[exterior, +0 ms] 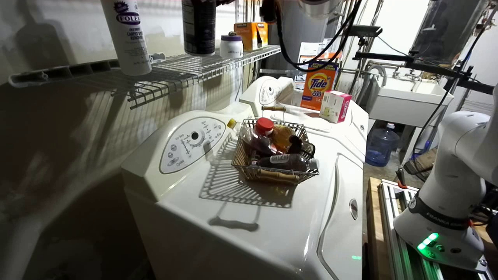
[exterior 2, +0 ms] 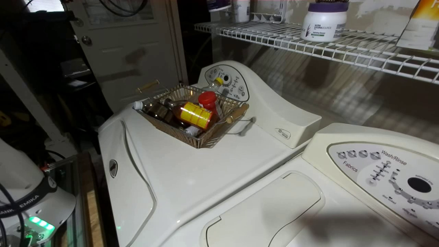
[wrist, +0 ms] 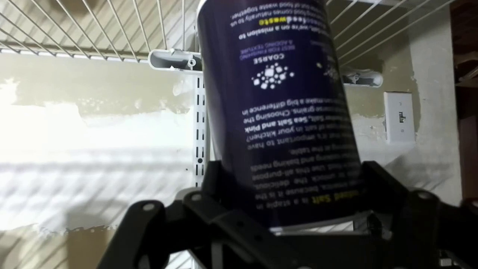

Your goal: Move the black canister to the shelf

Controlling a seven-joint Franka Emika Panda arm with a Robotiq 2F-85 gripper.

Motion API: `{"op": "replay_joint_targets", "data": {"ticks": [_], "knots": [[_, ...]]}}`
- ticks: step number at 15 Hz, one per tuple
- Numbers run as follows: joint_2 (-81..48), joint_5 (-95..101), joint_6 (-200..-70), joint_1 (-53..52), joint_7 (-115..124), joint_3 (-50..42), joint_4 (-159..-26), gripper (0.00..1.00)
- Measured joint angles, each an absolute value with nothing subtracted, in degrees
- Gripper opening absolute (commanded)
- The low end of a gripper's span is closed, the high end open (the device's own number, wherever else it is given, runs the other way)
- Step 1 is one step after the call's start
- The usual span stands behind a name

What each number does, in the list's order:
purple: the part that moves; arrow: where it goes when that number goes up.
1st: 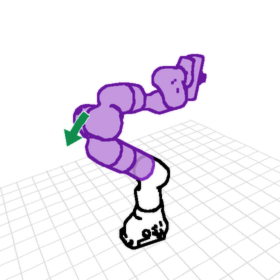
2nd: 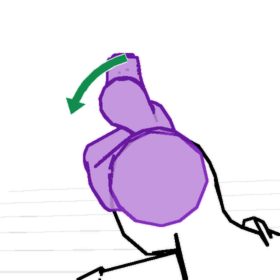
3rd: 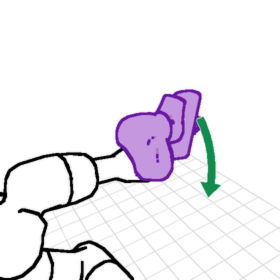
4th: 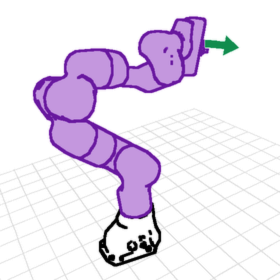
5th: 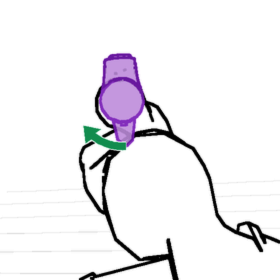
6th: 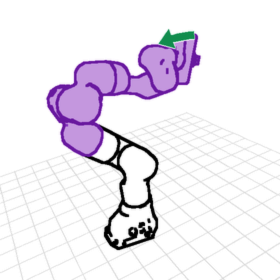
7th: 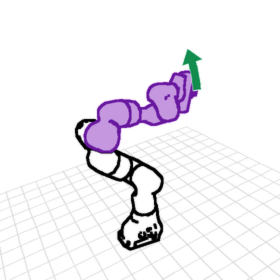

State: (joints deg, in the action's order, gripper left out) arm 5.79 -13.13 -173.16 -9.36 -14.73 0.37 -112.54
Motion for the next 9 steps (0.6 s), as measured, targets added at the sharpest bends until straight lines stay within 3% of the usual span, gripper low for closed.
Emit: {"op": "replay_joint_targets", "data": {"ticks": [9], "knots": [[-4.77,-22.52,-173.18,-9.12,-24.80,0.04,-102.55,0.68]]}}
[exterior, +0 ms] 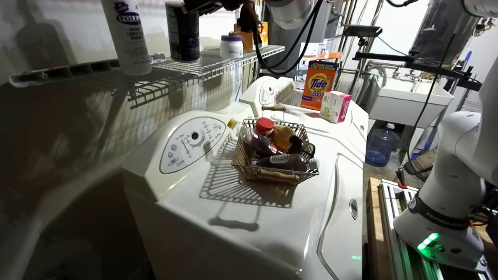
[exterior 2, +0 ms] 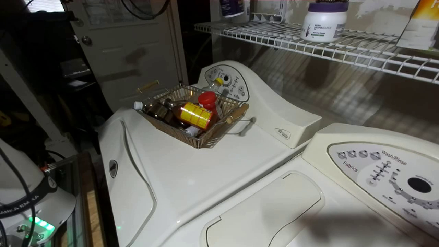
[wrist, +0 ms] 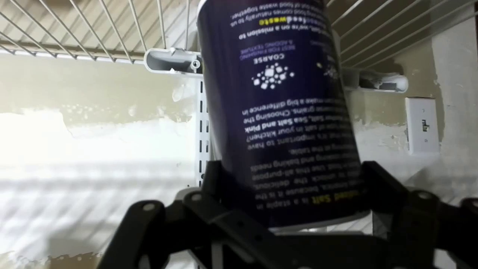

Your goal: Move the black canister to the shelf

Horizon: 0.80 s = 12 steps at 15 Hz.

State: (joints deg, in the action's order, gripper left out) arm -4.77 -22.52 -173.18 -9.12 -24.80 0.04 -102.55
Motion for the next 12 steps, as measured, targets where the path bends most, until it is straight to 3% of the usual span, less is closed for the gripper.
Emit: {"op": "replay_joint_targets", "data": {"ticks": [6,7,12], "knots": [[-8.17,-27.79,-173.18,-6.68,-29.62,0.49,-99.89,0.68],[-8.54,-29.03,-173.18,-6.26,-30.68,0.82,-99.61,0.98],[-9.21,-31.37,-173.18,-5.09,-32.27,1.20,-99.11,1.00]]}}
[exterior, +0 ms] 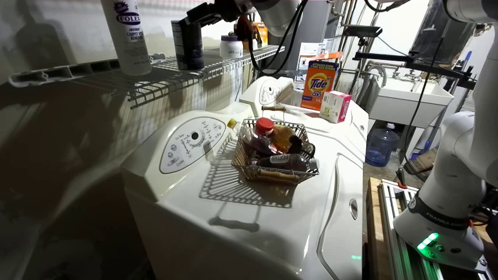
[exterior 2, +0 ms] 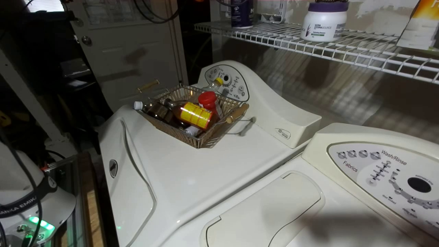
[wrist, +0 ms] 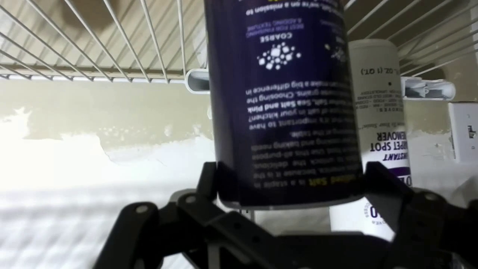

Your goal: Move the black canister to the shelf

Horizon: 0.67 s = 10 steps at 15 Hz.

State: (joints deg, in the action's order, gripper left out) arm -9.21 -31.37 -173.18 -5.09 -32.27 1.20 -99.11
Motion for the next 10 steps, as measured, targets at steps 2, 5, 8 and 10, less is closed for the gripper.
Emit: {"op": "replay_joint_targets", "data": {"ticks": [2,5,8,10], "knots": [[-9.17,-31.38,-173.21,-4.72,-32.27,1.20,-98.75,1.00],[-8.85,-31.30,-173.78,-4.58,-32.27,1.09,-98.79,1.00],[-7.68,-28.43,-173.87,-4.84,-31.68,-0.12,-99.80,1.00],[-5.83,-23.33,-173.87,-5.19,-29.79,-1.96,-101.90,1.00]]}}
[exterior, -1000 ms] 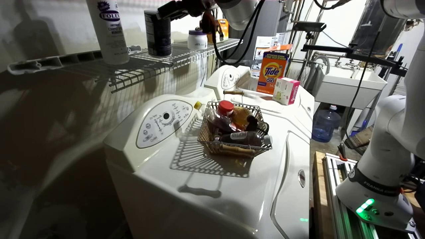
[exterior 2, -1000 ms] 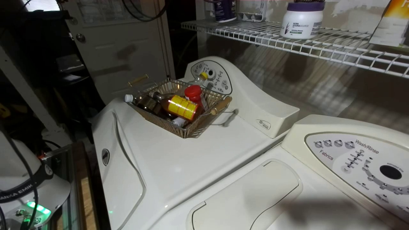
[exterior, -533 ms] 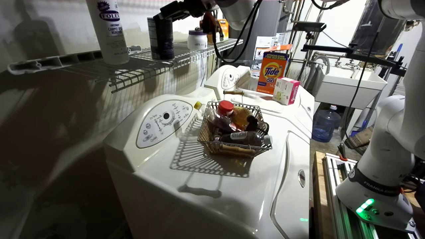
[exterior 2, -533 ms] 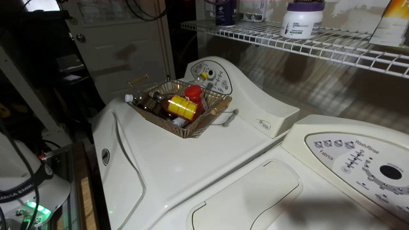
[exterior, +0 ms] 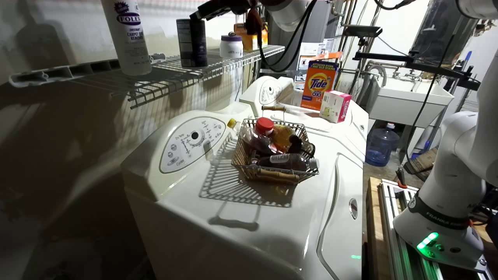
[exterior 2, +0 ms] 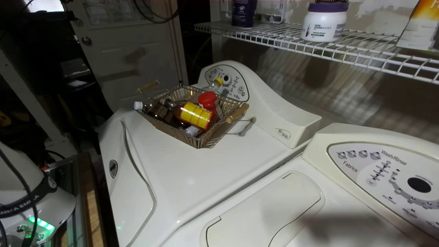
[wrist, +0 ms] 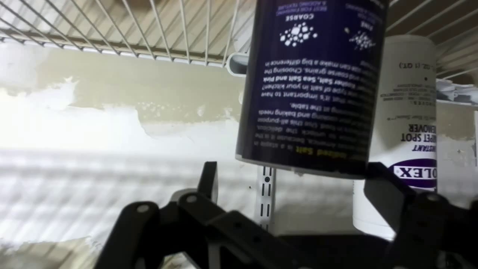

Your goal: Move the black canister to the shelf

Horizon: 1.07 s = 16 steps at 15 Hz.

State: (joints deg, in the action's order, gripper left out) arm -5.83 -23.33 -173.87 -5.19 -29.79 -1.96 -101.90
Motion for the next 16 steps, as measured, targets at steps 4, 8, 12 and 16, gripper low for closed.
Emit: {"op": "replay_joint_targets", "data": {"ticks": [4,8,12,16], "knots": [[-1.39,-14.50,-173.75,-5.35,-25.96,-4.40,-106.74,1.00],[0.61,-10.16,-173.20,-5.37,-24.08,-4.47,-109.69,1.00],[0.50,-8.26,-172.52,-5.66,-23.41,-3.72,-111.22,1.00],[2.99,-1.48,-168.38,-4.89,-19.21,-2.78,-111.59,1.00]]}}
